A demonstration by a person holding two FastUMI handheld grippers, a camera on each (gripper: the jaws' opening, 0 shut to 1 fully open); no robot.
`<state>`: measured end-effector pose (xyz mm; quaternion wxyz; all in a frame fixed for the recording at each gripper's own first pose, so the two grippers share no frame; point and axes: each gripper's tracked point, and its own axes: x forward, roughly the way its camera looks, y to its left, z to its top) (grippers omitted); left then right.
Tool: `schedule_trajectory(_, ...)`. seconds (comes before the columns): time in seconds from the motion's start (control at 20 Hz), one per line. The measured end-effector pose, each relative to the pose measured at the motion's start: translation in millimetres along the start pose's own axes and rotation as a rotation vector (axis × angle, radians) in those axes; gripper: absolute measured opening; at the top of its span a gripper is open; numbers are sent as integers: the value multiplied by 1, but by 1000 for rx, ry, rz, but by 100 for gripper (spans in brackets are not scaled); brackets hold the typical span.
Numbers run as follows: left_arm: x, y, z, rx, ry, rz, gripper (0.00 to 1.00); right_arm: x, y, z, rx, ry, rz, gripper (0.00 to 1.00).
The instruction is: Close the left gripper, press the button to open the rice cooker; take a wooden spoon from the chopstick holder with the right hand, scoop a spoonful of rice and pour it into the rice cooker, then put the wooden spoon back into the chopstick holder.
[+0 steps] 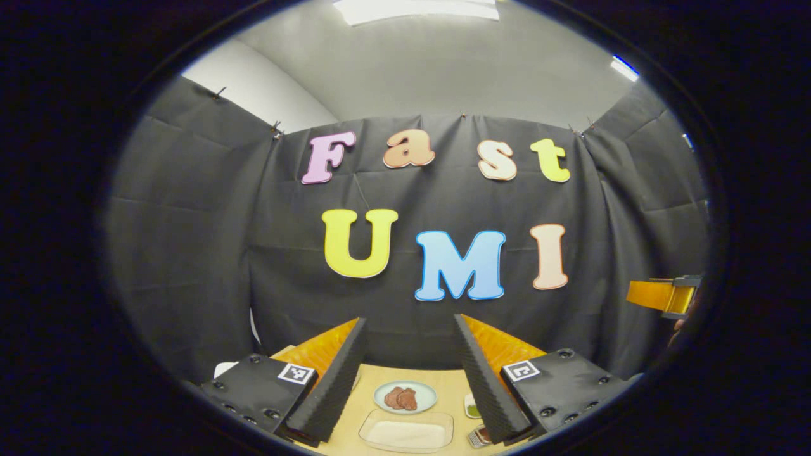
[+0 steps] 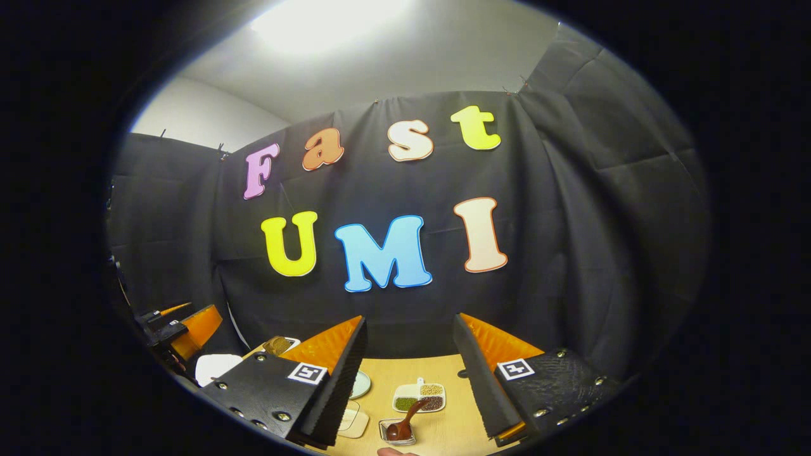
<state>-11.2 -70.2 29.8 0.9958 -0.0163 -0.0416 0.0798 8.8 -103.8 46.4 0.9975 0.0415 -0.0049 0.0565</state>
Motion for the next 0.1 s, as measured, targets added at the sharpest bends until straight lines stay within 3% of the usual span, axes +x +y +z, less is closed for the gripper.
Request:
schedule_trajectory(0.05, 1, -2, -1, -10, 0, -13, 96, 0, 2, 0, -4, -4, -2, 83)
schedule_trajectory(0.1, 2, 0, -1, -18, 2, -22, 89, 0, 3, 0, -6, -6, -5, 83)
